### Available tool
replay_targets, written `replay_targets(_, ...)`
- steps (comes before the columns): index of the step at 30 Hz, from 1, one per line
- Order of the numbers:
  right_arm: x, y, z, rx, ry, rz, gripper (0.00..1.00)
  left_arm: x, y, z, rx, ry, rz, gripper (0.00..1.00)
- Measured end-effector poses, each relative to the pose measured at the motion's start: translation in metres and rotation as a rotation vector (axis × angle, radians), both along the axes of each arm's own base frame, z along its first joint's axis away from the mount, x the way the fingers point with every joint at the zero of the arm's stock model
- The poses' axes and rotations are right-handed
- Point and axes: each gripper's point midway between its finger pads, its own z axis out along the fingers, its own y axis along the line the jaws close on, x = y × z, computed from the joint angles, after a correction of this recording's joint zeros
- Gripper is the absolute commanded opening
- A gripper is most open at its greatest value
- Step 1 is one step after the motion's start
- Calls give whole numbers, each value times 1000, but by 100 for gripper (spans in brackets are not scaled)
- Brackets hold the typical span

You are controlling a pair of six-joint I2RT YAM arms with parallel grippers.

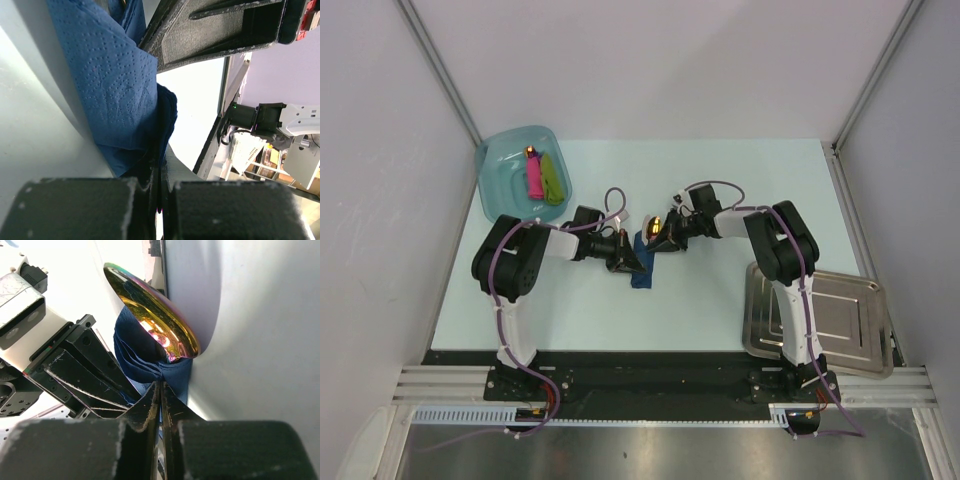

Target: Place the utensils on the paper napkin and roll it up

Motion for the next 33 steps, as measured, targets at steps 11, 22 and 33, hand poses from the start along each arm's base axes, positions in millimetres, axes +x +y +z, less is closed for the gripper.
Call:
replay_targets(11, 1, -2, -2, -15, -10, 7, 0, 1, -1, 2, 1, -18, -4, 0)
replay_targets(22, 0, 0, -3, -37, -11, 23, 0, 5, -3, 12, 6, -85, -6, 2)
replay_targets(33, 0, 2, -5, -68, -26, 30, 0, -2, -14, 23, 2, -157, -51, 1)
